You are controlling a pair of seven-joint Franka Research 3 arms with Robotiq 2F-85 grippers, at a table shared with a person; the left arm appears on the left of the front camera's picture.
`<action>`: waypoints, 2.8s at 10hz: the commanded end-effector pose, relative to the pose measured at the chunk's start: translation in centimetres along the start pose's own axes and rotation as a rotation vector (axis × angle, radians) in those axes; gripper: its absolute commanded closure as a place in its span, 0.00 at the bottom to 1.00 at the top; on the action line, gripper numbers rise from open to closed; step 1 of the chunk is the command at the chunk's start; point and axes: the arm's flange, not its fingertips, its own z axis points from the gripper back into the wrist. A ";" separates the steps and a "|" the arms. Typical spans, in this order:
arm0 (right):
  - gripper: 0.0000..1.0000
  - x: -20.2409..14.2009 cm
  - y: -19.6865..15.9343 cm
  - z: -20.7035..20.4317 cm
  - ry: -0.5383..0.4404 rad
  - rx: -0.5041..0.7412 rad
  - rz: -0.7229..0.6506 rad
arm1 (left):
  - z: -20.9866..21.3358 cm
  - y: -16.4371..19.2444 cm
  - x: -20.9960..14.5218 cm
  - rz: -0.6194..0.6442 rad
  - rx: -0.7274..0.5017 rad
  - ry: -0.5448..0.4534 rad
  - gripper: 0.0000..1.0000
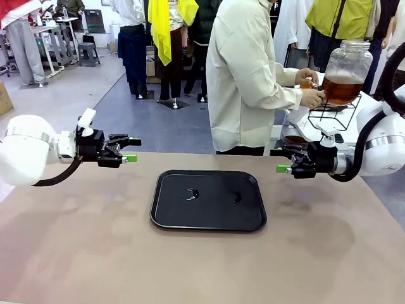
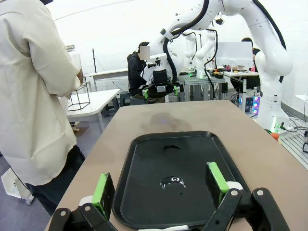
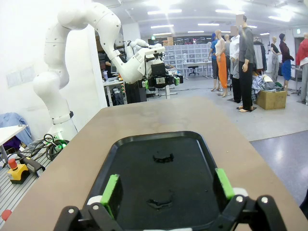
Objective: Pour the drink into the iced cup.
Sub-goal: Open the gripper to release the iced cup you were holding.
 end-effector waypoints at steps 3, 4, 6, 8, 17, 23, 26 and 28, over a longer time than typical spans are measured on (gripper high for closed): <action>0.00 0.2 -0.1 -0.1 0.000 0.003 0.003 | 0.0 0.0 0.1 -0.002 -0.003 -0.004 0.00; 0.00 0.2 -0.1 -0.1 0.000 0.003 0.003 | 0.0 0.0 0.1 -0.002 -0.003 -0.004 0.00; 0.00 0.2 -0.1 -0.1 0.000 0.003 0.003 | 0.0 0.0 0.1 -0.002 -0.003 -0.004 0.00; 0.00 0.2 -0.1 -0.1 0.000 0.003 0.003 | 0.0 0.0 0.1 -0.002 -0.003 -0.004 0.00; 0.00 0.2 -0.1 -0.1 0.000 0.003 0.003 | 0.0 0.0 0.1 -0.002 -0.003 -0.004 0.00; 0.00 0.2 -0.1 -0.1 0.000 0.003 0.003 | 0.0 0.0 0.1 -0.002 -0.003 -0.004 0.00; 0.00 0.2 -0.1 -0.1 0.000 0.003 0.003 | 0.0 0.0 0.1 -0.002 -0.003 -0.004 0.00; 0.00 0.2 -0.1 -0.1 0.000 0.003 0.003 | 0.0 0.0 0.1 -0.002 -0.003 -0.004 0.00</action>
